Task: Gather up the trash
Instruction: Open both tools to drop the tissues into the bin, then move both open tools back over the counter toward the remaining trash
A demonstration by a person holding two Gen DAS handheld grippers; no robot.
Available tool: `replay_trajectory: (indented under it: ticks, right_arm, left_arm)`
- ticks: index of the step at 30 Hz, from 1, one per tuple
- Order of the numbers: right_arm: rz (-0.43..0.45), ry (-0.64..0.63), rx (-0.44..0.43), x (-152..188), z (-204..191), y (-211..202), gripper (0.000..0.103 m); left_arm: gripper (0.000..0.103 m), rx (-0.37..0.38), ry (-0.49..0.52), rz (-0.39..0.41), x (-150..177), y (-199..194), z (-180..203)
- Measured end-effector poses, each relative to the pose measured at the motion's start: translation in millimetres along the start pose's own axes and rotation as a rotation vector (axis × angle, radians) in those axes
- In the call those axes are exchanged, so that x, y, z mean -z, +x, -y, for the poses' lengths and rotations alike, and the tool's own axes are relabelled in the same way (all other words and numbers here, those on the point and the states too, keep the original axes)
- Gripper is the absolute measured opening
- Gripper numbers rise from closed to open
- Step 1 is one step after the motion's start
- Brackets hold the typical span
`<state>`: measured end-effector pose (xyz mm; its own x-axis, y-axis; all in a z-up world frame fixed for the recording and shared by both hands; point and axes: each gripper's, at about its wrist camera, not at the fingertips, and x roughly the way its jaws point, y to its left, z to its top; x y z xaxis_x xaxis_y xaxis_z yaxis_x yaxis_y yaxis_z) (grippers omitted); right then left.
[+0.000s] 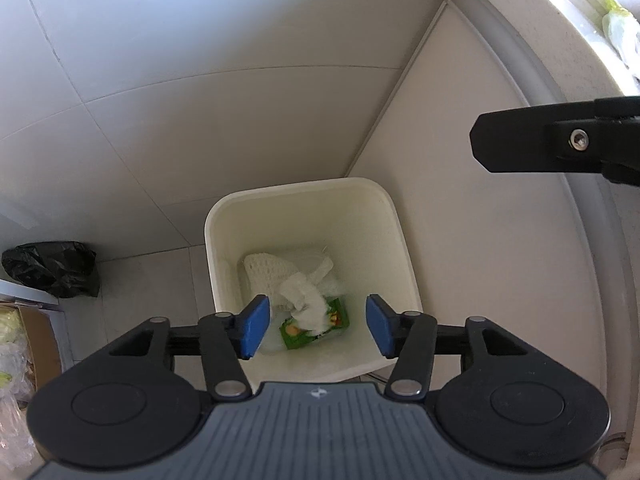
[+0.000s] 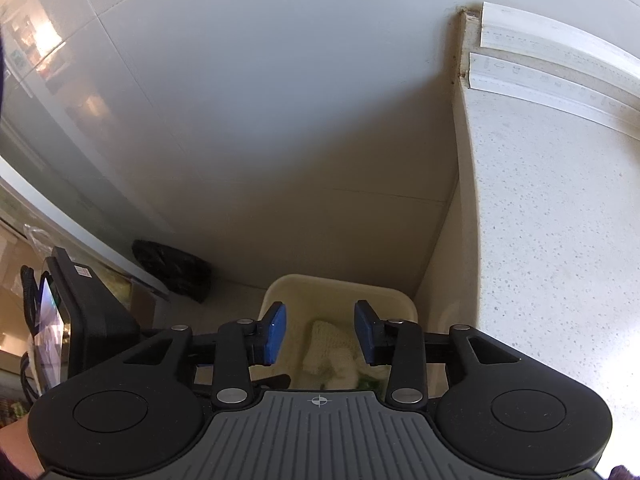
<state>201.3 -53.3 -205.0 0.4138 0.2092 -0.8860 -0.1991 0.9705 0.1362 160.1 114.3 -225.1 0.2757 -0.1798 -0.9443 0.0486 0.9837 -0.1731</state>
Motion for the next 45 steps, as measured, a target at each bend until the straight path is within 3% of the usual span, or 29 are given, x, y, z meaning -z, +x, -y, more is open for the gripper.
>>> replay_trajectory:
  ticks: [15,18,21,24,28,32,45]
  right_arm:
    - [0.042,-0.005,-0.015,-7,6,-23,0.044]
    - [0.061,-0.008,-0.012,-8,-3,-27,0.051]
    - [0.078,-0.008,-0.014,-7,-3,-38,0.053]
    - [0.098,-0.008,-0.011,-4,-3,-49,0.061]
    - [0.128,-0.011,0.001,-3,-6,-64,0.070]
    - [0.160,-0.007,0.016,2,-5,-82,0.078]
    - [0.251,0.051,0.083,24,10,-138,0.087]
  left_arm:
    - [0.063,-0.008,0.018,0.025,1,4,4]
    - [0.066,-0.009,0.023,0.032,3,2,4]
    - [0.071,-0.011,0.031,0.041,4,-5,8]
    - [0.077,-0.016,0.042,0.051,6,-13,10]
    - [0.094,-0.024,0.048,0.067,7,-26,13]
    - [0.100,-0.039,0.061,0.085,8,-41,20]
    - [0.102,-0.026,0.102,0.144,10,-89,45]
